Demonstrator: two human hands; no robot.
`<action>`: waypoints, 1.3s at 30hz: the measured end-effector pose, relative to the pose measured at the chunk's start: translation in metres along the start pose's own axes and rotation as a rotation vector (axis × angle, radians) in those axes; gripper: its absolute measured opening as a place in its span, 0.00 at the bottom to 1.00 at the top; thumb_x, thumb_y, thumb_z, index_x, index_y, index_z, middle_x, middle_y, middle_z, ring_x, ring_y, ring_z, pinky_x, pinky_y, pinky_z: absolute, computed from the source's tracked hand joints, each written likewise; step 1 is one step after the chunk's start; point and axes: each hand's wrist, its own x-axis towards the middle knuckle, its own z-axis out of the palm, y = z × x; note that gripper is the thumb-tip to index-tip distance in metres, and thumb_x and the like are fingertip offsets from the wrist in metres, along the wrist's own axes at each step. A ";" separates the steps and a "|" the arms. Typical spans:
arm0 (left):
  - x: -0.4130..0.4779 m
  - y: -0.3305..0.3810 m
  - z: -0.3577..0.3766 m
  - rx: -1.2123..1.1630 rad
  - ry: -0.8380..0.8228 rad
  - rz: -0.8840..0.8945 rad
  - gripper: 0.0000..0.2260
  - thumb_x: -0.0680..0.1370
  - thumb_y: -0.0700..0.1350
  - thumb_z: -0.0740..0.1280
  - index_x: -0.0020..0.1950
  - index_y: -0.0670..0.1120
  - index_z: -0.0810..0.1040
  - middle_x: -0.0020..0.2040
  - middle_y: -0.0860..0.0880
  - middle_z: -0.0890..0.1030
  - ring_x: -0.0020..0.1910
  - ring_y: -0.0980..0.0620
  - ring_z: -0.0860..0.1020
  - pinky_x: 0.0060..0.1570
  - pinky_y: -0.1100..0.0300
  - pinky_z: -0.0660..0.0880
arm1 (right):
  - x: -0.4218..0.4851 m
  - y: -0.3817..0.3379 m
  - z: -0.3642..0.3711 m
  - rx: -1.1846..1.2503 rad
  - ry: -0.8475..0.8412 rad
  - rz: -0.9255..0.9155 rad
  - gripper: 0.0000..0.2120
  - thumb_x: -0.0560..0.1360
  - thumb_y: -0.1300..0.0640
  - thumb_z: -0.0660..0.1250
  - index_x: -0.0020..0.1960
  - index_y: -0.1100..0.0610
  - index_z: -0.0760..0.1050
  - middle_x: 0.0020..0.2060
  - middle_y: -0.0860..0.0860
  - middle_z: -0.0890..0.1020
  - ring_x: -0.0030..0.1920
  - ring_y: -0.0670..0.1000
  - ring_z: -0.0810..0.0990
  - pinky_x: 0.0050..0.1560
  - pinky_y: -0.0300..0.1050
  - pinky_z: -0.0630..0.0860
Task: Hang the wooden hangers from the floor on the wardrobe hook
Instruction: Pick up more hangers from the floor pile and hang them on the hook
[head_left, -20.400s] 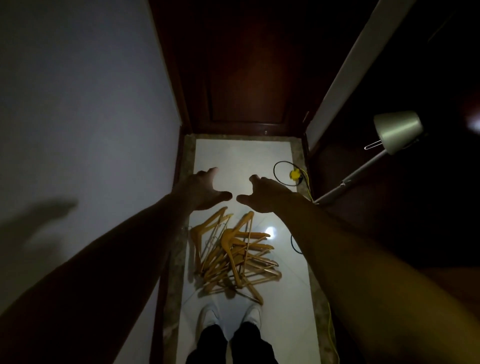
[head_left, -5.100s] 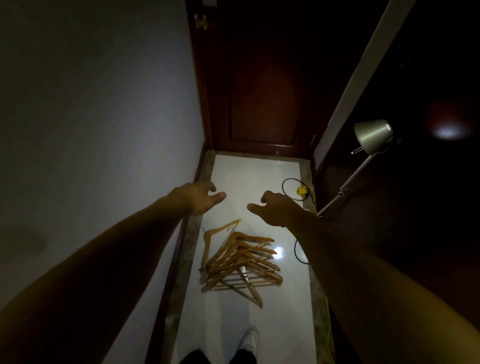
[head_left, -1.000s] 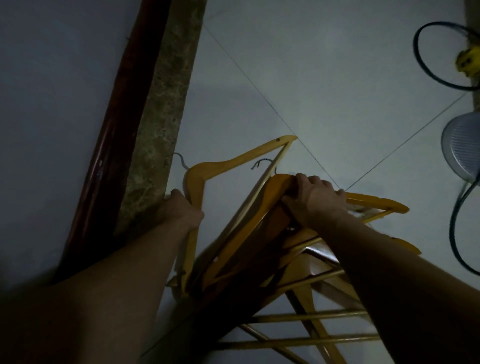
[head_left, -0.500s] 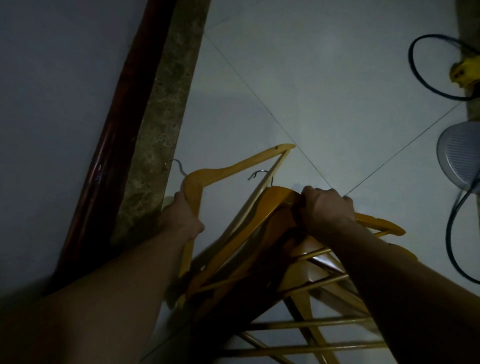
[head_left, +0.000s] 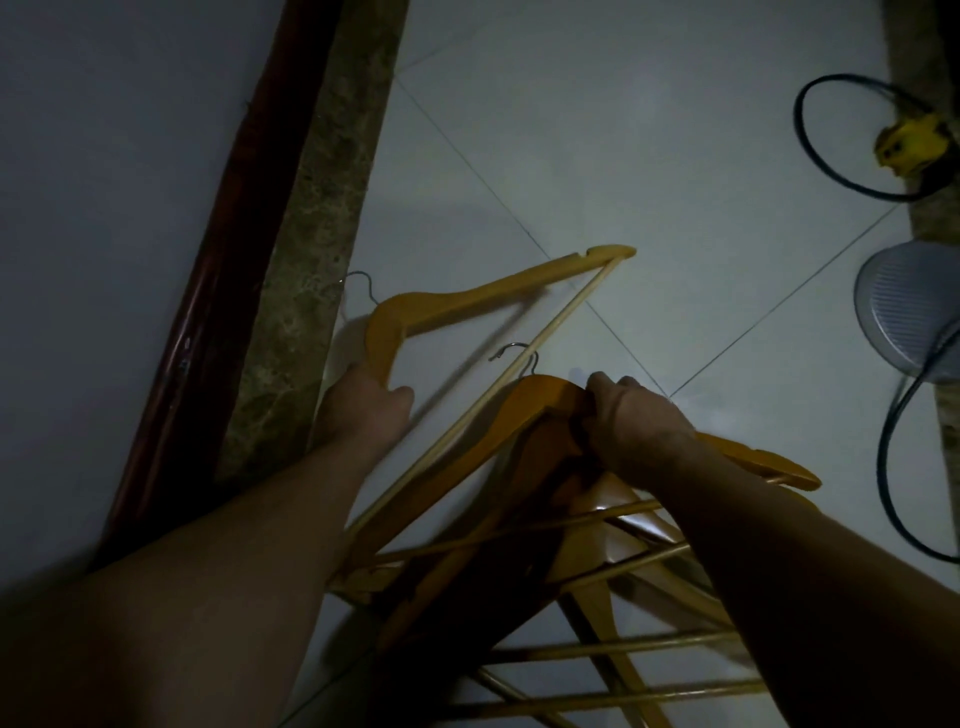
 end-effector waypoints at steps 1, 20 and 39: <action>0.000 0.004 -0.001 0.012 0.023 0.026 0.17 0.75 0.50 0.67 0.55 0.38 0.74 0.51 0.39 0.79 0.50 0.37 0.78 0.45 0.50 0.75 | -0.001 0.001 0.000 0.020 -0.009 -0.002 0.21 0.82 0.48 0.61 0.72 0.54 0.62 0.56 0.59 0.76 0.54 0.60 0.79 0.55 0.55 0.77; -0.062 0.098 -0.066 0.097 0.154 0.370 0.15 0.80 0.52 0.64 0.37 0.46 0.74 0.33 0.49 0.75 0.31 0.53 0.72 0.30 0.61 0.65 | -0.062 0.003 -0.067 -0.097 0.320 -0.025 0.21 0.82 0.38 0.54 0.63 0.54 0.64 0.33 0.48 0.69 0.29 0.47 0.69 0.35 0.44 0.70; -0.315 0.297 -0.326 -0.053 0.151 0.606 0.13 0.82 0.49 0.63 0.38 0.47 0.72 0.33 0.48 0.74 0.31 0.54 0.72 0.29 0.62 0.65 | -0.307 0.011 -0.391 0.024 0.655 0.106 0.15 0.80 0.38 0.59 0.51 0.50 0.67 0.34 0.49 0.74 0.32 0.50 0.76 0.30 0.46 0.75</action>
